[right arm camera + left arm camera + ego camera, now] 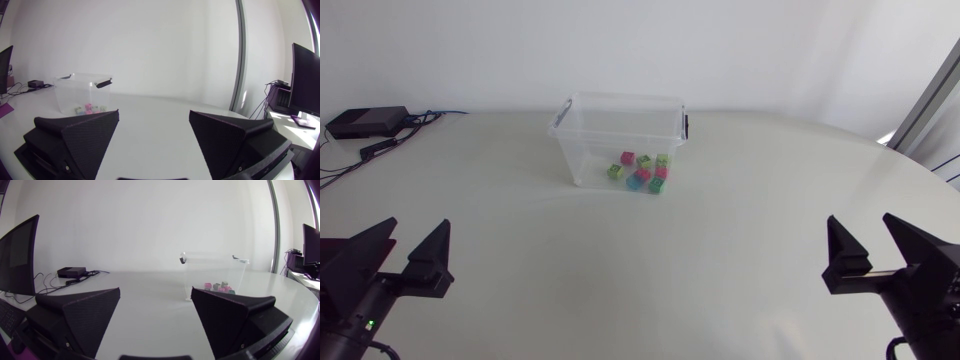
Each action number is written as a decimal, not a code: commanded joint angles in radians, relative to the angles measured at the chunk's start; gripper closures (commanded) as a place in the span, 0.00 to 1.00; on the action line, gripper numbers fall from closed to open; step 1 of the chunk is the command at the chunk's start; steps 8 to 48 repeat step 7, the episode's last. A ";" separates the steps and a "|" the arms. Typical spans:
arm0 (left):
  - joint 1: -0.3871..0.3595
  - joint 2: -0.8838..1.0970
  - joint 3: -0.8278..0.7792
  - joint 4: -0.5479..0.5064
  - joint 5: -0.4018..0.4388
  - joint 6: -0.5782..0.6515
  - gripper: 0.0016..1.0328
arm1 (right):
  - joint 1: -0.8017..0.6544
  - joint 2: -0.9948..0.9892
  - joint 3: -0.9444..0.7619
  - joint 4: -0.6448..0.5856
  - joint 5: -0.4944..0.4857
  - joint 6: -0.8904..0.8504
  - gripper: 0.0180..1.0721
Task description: Place the duplo bricks in the container
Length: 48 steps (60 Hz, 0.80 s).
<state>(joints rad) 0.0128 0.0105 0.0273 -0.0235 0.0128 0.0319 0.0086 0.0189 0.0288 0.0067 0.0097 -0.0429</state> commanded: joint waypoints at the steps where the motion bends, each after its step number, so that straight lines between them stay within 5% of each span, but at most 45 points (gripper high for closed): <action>1: -0.013 -0.010 -0.027 0.023 -0.013 -0.032 0.04 | -0.009 -0.019 -0.029 -0.007 -0.010 0.043 0.04; 48: -0.013 -0.010 -0.027 0.023 -0.013 -0.032 0.04 | -0.009 -0.019 -0.029 -0.007 -0.010 0.043 0.04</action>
